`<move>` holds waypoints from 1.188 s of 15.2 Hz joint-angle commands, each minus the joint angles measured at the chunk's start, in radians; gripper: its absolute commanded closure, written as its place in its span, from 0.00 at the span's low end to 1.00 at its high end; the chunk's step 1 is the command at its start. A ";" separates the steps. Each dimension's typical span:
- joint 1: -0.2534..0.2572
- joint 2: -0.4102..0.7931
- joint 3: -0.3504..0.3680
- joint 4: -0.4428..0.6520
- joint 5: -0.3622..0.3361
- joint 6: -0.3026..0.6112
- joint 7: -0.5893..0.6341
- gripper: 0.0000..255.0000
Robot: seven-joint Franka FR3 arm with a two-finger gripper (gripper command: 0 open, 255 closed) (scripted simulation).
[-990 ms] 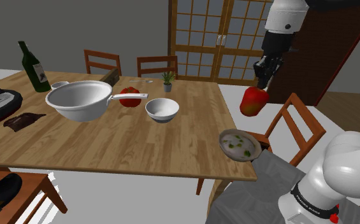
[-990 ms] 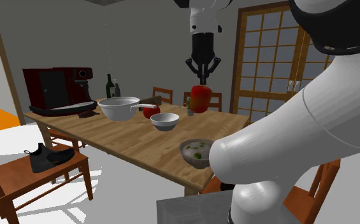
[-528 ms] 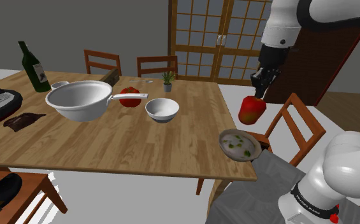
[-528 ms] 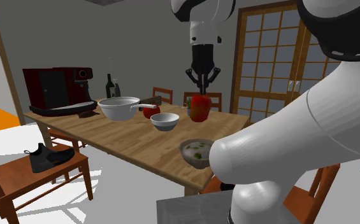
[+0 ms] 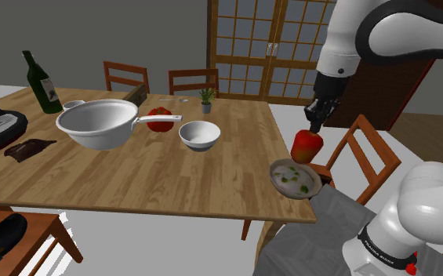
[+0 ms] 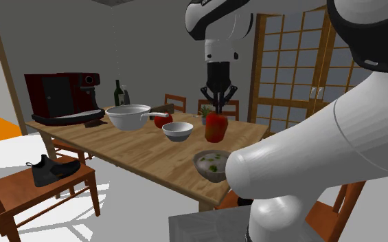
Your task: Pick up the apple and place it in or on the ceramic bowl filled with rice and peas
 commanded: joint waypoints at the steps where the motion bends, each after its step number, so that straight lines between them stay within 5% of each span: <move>1: 0.001 -0.001 0.002 -0.028 0.002 0.028 0.001 1.00; 10: 0.005 -0.010 0.008 -0.157 0.008 0.147 0.004 1.00; 18: 0.005 -0.010 0.008 -0.157 0.008 0.147 0.004 1.00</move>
